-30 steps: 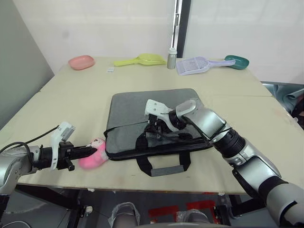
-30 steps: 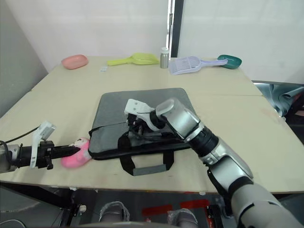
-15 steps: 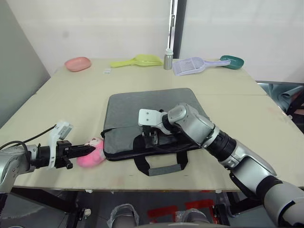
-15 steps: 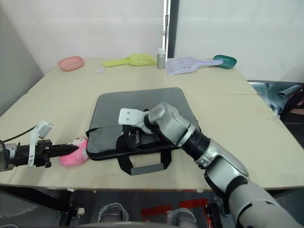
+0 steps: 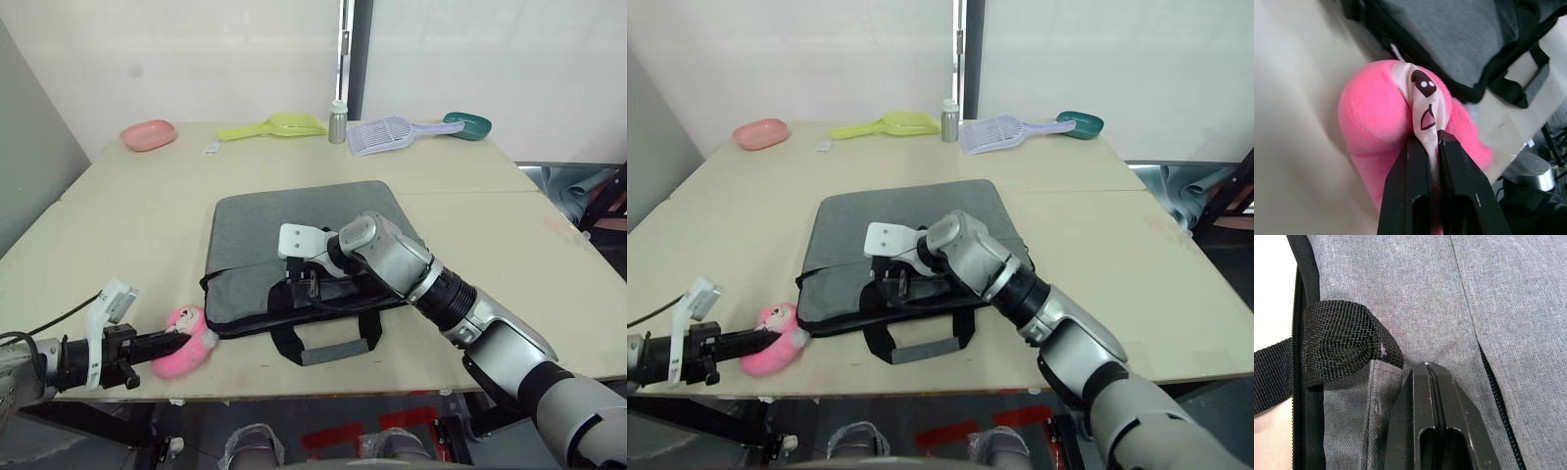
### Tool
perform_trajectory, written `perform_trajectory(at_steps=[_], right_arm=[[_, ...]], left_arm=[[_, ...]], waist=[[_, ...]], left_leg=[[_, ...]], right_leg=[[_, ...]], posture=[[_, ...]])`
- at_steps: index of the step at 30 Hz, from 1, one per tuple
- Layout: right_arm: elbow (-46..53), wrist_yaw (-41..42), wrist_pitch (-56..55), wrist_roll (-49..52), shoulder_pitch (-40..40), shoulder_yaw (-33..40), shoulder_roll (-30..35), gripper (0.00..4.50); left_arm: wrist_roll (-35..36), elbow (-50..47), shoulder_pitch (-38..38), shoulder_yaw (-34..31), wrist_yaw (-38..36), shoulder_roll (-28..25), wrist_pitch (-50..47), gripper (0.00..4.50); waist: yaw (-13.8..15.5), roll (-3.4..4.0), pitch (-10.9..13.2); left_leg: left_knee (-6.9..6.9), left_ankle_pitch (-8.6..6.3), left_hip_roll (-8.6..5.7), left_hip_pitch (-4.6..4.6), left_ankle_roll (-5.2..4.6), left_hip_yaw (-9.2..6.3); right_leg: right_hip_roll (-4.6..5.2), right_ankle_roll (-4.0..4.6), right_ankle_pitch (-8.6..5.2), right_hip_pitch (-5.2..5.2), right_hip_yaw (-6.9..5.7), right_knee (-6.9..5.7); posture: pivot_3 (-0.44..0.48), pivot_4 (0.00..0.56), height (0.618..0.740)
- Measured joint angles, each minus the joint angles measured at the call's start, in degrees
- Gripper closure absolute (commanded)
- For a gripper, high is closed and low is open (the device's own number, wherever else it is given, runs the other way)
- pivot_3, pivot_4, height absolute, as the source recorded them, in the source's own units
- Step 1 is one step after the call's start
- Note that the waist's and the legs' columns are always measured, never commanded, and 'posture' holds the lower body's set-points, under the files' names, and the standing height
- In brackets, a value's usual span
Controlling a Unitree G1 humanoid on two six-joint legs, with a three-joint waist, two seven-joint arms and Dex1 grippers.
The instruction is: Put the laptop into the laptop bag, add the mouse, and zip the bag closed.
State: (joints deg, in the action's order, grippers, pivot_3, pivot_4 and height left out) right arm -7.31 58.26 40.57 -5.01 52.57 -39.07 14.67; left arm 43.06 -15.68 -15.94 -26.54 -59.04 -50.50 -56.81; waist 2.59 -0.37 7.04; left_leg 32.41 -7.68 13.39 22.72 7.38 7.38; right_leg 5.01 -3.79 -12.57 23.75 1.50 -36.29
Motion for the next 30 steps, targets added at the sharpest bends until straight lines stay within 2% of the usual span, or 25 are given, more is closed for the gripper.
perform_trajectory(at_steps=[11,17,22,26,30], right_arm=[[-1.32,0.19,-0.11,-0.19,0.23,0.01,-1.11,4.5],[-1.62,0.69,-0.38,-0.24,0.26,0.02,-1.47,4.5],[-1.96,0.79,-0.46,-0.54,0.6,0.07,-1.96,4.5],[-2.82,0.66,-0.56,-1.1,0.91,0.34,-2.23,4.5],[-3.49,0.61,-0.44,-1.68,0.94,0.89,-1.97,4.5]], left_arm=[[1.74,-9.18,-9.44,2.54,-0.07,0.91,1.92,4.46],[-1.94,-13.48,-17.29,6.26,-4.44,-3.78,8.73,4.46],[-5.32,-16.44,-14.94,13.33,-3.8,-5.16,11.55,4.46],[-6.99,-15.59,-7.39,19.79,-0.32,-1.14,10.95,4.46],[-5.65,-14.0,-1.3,21.26,1.16,3.25,8.18,3.11]], waist=[[-0.25,0.18,-0.2],[-0.31,0.17,-0.22],[-0.48,0.21,-0.19],[-0.3,0.27,-0.16],[0.52,0.4,-0.1]], left_leg=[[-0.26,-0.02,0.0,-0.39,0.0,0.2],[-0.54,-0.03,0.05,-0.57,0.03,0.34],[-0.57,-0.04,0.11,-0.65,0.04,0.53],[-0.54,-0.04,0.14,-0.7,0.05,0.63],[-0.53,-0.03,0.14,-0.73,0.05,0.69]], right_leg=[[-0.01,-0.03,-0.02,-0.19,0.17,0.14],[-0.1,-0.11,-0.1,-0.15,0.28,0.25],[-0.15,-0.1,-0.1,-0.1,0.4,0.24],[-0.15,-0.09,-0.09,-0.09,0.46,0.13],[-0.1,0.11,0.13,-0.12,0.44,0.01]], posture=[[0.0,0.15,0.74],[0.0,0.15,0.74],[0.0,0.15,0.74],[0.0,0.15,0.74],[0.0,0.15,0.74]])
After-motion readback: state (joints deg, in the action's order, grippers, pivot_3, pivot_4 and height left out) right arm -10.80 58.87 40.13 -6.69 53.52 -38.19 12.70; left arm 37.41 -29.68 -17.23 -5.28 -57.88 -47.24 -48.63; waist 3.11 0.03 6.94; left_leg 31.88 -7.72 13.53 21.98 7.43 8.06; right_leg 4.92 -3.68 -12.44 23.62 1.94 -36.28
